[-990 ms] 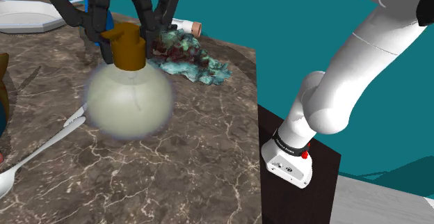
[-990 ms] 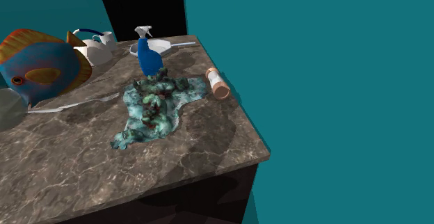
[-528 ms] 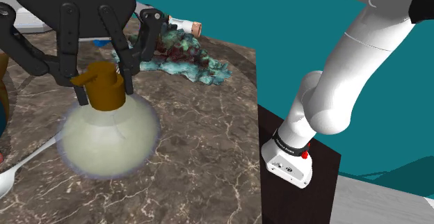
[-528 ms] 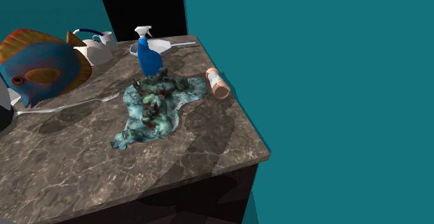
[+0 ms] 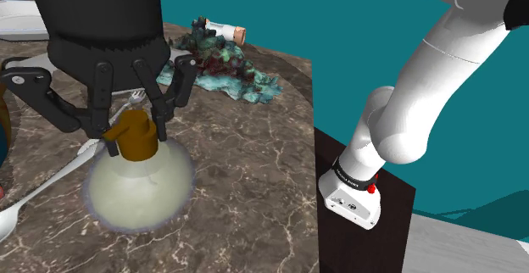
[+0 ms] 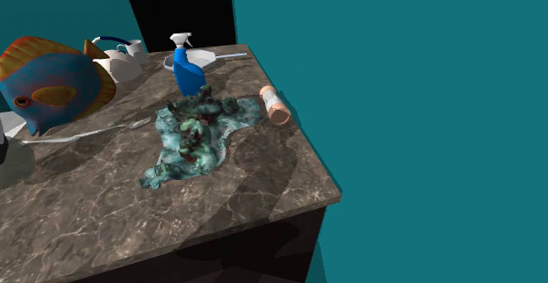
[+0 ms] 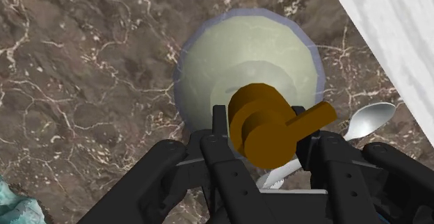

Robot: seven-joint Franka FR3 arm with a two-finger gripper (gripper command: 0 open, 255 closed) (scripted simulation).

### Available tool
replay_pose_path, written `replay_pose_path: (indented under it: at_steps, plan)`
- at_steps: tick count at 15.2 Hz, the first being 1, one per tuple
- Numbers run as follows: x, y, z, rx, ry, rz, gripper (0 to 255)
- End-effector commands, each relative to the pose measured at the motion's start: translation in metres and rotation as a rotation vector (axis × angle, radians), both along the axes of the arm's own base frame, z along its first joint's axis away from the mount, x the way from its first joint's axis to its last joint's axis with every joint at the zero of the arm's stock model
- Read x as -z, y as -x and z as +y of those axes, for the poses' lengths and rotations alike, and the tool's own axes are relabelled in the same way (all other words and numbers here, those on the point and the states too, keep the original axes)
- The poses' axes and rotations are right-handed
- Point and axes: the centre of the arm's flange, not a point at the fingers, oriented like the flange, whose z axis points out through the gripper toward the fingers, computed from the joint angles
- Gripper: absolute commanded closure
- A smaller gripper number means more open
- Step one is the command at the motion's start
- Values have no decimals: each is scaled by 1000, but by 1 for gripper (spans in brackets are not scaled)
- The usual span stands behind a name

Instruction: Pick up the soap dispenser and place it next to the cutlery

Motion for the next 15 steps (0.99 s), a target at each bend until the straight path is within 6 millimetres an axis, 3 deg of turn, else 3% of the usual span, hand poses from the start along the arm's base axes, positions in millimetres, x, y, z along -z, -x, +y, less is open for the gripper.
replay_pose_path:
  at_steps: [1, 9, 10, 15]
  plan:
    - [12, 0, 0, 0, -1, 0, 255]
    - [12, 0, 0, 0, -1, 0, 255]
    - [12, 0, 0, 0, -1, 0, 0]
    - [12, 0, 0, 0, -1, 0, 0]
